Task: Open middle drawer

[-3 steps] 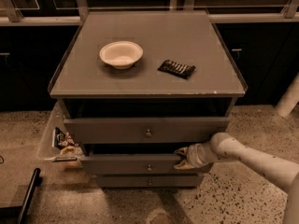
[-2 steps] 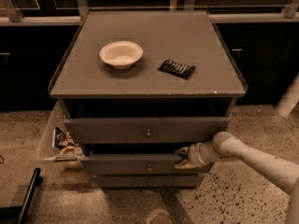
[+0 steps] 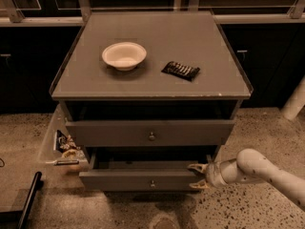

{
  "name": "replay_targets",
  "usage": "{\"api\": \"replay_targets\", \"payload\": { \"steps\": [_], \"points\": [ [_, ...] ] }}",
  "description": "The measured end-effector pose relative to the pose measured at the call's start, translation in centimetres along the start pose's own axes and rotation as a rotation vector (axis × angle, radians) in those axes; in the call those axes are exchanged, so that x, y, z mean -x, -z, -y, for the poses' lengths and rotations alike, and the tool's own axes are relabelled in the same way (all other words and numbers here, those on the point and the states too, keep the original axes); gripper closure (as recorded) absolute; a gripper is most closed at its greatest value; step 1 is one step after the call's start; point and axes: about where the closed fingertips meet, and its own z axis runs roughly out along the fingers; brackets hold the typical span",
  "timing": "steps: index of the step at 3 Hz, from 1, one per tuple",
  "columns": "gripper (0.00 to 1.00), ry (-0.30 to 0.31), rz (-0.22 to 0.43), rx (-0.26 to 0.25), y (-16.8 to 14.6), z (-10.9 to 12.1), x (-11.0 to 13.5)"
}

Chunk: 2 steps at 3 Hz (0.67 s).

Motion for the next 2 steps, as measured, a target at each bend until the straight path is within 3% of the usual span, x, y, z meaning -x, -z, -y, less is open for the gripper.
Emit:
{"api": "replay_targets", "payload": {
  "steps": [1,2],
  "points": [
    [0.88,0.005,0.015,0.018,1.6,-3.44,-0.07],
    [0.86,0.002,0.015,0.018,1.68,-3.69,-0.18]
  ]
}}
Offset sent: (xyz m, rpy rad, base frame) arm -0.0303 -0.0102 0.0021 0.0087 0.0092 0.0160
